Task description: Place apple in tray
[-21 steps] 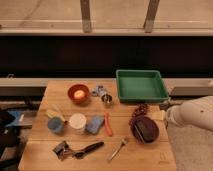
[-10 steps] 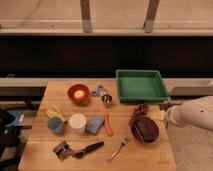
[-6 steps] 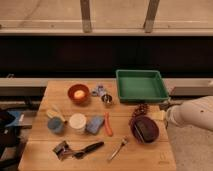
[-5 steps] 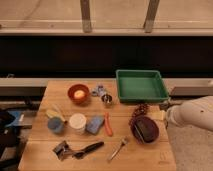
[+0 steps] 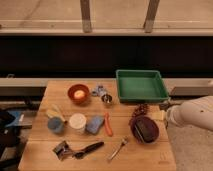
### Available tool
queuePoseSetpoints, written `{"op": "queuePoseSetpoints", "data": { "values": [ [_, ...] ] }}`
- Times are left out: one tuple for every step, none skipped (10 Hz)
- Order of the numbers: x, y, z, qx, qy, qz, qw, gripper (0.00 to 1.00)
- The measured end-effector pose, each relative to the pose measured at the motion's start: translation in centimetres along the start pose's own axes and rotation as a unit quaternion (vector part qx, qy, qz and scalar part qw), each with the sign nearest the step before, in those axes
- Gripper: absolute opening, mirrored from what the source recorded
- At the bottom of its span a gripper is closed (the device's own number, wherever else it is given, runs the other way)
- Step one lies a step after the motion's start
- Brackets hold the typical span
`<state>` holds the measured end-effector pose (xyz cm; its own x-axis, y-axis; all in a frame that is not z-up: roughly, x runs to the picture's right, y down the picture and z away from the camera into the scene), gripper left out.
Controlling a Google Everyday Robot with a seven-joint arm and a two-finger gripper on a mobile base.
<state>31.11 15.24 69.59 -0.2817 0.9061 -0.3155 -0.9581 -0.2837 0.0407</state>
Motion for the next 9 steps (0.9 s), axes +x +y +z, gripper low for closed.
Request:
{"op": "queuePoseSetpoints", "data": {
  "values": [
    [-0.9, 0.6, -0.2, -0.006, -0.001, -0.007, 1.0000, 0.79],
    [-1.9, 1.9, -0.1, -0.012, 0.000, -0.018, 0.9998, 0.79],
    [-2.8, 3.5, 0.1, -0.016, 0.001, -0.031, 0.9994, 0.79],
    [-3.7, 5.6, 0.3, -0.022, 0.003, -0.048, 0.9986, 0.79],
    [-4.5, 7.9, 0.6, -0.027, 0.005, -0.068, 0.9973, 0.79],
    [-5.1, 9.8, 0.9, -0.032, 0.006, -0.083, 0.9960, 0.79],
    [-5.8, 12.8, 1.1, -0.041, 0.008, -0.110, 0.9931, 0.79],
    [-6.4, 15.3, 1.3, -0.050, 0.008, -0.133, 0.9899, 0.79],
    [-6.8, 17.5, 1.3, -0.058, 0.007, -0.153, 0.9866, 0.79]
  ]
}}
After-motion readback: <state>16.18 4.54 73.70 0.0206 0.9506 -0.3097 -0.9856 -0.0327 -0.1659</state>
